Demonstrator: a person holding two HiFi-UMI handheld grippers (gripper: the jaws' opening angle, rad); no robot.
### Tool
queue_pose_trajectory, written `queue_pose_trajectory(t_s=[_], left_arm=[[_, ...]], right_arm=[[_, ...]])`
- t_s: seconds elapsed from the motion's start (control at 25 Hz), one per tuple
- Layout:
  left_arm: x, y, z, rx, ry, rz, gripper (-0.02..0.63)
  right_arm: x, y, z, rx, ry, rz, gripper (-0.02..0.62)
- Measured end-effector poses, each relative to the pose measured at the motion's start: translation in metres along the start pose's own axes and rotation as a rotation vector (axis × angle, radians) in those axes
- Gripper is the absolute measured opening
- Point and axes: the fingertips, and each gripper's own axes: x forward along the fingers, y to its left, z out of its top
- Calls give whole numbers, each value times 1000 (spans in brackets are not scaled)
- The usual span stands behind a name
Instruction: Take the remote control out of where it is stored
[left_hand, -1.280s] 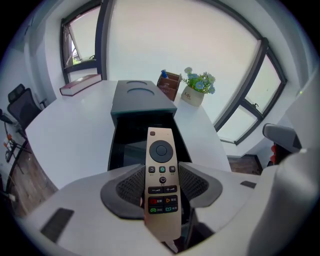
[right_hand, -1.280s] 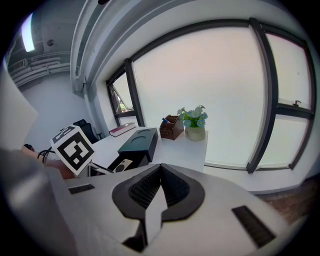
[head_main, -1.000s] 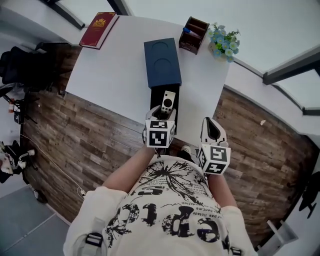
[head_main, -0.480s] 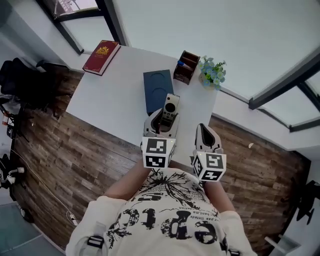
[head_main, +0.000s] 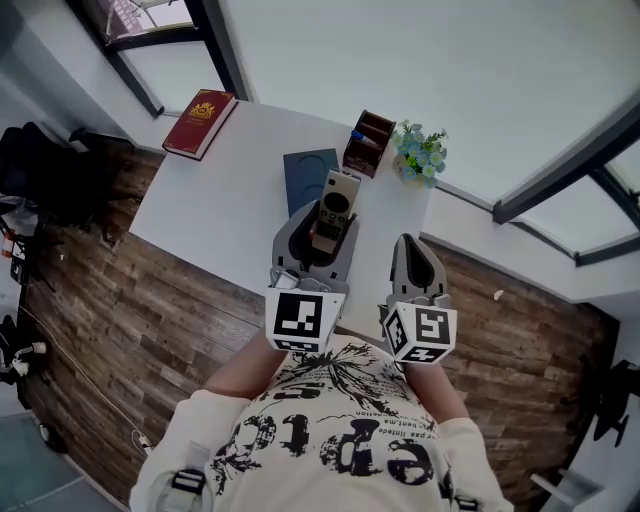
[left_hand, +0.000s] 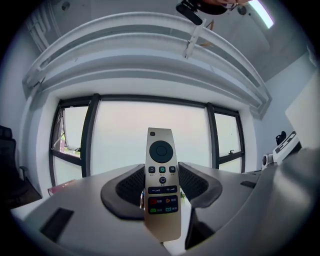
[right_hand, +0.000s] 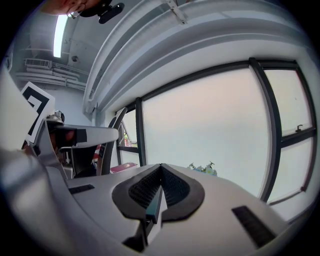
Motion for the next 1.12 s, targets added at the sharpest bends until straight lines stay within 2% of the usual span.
queue_pose_trajectory(t_s=[0.24, 0.68, 1.12], left_arm=[[-4, 6, 7, 52, -42, 52, 219], [-7, 5, -5, 80, -7, 60, 219], [-14, 10, -17, 63, 28, 80, 219]], right_arm=[[-5, 2, 9, -11, -12, -17, 3], [-11, 10, 16, -59, -30, -11, 2], [-15, 24, 18, -81, -45, 24, 2]])
